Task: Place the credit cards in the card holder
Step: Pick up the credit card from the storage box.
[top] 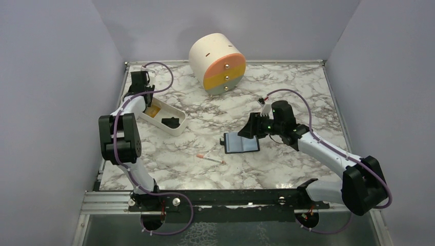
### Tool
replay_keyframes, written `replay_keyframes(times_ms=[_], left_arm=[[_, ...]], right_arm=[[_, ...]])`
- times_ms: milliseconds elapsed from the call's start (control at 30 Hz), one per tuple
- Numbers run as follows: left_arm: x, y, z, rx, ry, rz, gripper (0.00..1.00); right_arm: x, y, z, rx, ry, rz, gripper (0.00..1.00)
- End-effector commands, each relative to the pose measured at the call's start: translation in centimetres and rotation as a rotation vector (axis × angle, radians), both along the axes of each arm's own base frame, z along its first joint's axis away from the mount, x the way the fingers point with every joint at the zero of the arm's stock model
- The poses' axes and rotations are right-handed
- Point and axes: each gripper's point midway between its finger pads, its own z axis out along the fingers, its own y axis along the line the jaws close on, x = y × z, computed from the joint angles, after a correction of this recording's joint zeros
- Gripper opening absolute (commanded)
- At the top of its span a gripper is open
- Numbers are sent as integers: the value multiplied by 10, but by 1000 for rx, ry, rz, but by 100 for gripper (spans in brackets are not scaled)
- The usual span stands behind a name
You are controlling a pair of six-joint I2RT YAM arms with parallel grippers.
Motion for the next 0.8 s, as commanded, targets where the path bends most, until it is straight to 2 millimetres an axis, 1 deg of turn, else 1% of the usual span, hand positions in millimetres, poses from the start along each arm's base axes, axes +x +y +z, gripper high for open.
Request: replay_keyframes(times_ms=[0, 133, 333, 433, 533, 767], left_arm=[[8, 15, -4, 65, -13, 24, 52], [10, 17, -11, 80, -10, 26, 52], [18, 26, -12, 124, 0, 39, 52], [19, 28, -20, 140, 25, 41, 52], [19, 28, -24, 137, 31, 40, 51], [22, 35, -16, 181, 24, 58, 47]], right_arm=[[3, 4, 9, 11, -30, 7, 55], [4, 2, 8, -1, -32, -1, 55], [4, -2, 8, -13, -43, -16, 54], [4, -2, 7, -14, -39, -16, 55], [5, -2, 7, -16, -37, -18, 55], [8, 1, 7, -13, -34, -16, 54]])
